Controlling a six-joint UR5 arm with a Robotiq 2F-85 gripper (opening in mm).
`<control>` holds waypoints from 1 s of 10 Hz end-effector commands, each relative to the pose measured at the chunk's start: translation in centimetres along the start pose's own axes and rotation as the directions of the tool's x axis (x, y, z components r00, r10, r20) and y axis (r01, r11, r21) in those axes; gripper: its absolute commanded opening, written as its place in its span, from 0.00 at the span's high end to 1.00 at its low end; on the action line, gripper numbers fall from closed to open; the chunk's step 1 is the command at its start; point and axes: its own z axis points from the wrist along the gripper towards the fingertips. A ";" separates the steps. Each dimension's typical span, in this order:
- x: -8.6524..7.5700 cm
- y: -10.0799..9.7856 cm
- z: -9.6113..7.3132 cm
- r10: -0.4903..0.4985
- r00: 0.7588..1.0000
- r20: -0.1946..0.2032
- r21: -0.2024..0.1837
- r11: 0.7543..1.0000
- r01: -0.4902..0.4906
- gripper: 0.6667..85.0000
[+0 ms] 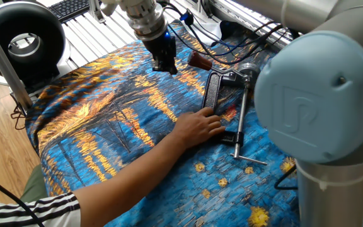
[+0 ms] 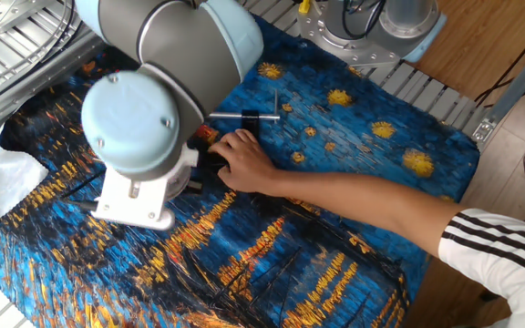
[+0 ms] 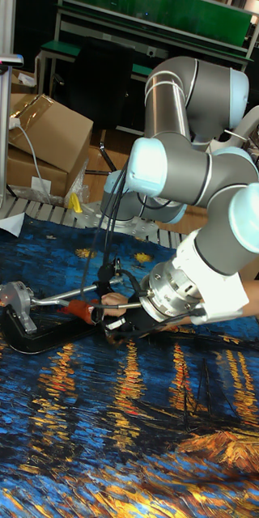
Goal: Pull up the lever
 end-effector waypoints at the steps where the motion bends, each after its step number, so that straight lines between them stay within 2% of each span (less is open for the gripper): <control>1: 1.1 -0.7 0.0 -0.001 0.998 -0.062 0.030 1.000 0.003 1.00; 5: 0.9 -1.2 0.2 -0.005 0.997 -0.072 0.050 0.999 0.009 1.00; 8: 1.3 -2.6 0.4 -0.025 0.995 -0.097 0.093 0.995 0.035 1.00; 10: 2.2 -2.4 0.4 -0.027 0.991 -0.133 0.080 0.996 0.038 1.00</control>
